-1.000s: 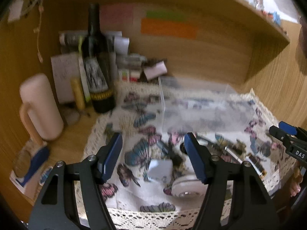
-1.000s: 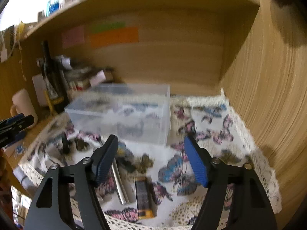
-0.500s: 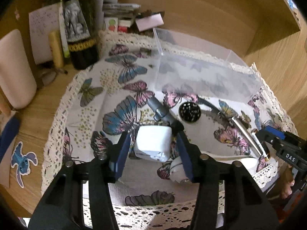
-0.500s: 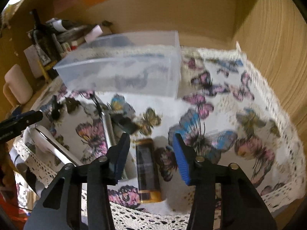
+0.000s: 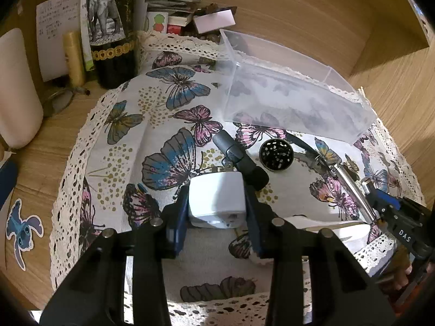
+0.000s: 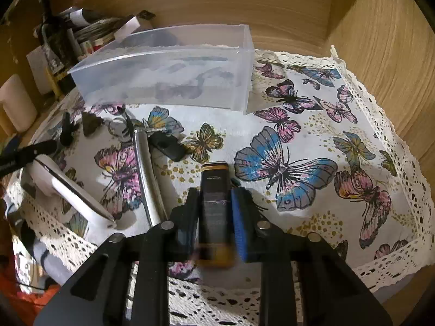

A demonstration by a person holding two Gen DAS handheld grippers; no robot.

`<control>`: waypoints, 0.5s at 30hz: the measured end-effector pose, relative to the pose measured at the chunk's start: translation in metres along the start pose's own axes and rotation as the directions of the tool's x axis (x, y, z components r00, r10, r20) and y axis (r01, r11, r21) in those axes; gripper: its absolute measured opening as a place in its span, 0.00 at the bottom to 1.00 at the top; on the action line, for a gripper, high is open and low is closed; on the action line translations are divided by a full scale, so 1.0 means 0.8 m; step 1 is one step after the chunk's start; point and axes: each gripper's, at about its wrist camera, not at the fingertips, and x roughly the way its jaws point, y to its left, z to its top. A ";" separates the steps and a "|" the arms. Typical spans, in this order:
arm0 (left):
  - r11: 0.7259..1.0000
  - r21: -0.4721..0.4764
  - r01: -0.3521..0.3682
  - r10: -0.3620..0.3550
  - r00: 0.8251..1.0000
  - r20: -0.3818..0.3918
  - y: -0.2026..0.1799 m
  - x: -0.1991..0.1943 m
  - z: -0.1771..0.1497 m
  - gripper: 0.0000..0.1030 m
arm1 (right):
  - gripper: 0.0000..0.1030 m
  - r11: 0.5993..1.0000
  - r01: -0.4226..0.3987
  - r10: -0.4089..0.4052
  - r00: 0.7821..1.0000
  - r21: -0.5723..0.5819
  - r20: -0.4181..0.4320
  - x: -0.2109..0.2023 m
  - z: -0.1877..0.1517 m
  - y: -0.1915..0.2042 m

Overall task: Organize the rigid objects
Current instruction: 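Grasp the white plug adapter with the left tool while the right tool grasps the amber-black bottle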

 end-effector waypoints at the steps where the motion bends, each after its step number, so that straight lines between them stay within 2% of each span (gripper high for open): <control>1: 1.000 0.003 -0.003 0.003 1.000 0.002 -0.001 0.000 0.000 0.37 | 0.21 1.000 0.002 -0.002 1.000 0.002 0.002 0.001 0.001 0.000; 8: 1.000 0.002 -0.020 0.020 0.998 0.053 -0.002 -0.016 0.005 0.37 | 0.21 0.999 -0.014 0.013 1.000 0.044 0.027 0.000 0.017 -0.003; 12: 1.000 -0.007 -0.001 0.002 0.996 0.092 -0.004 -0.032 0.014 0.37 | 0.21 0.999 -0.020 0.017 0.997 0.046 0.069 -0.010 0.029 -0.006; 15: 1.000 0.009 -0.017 0.015 0.990 0.140 -0.010 -0.047 0.024 0.37 | 0.21 0.999 -0.020 0.017 0.994 0.031 0.106 -0.021 0.042 -0.004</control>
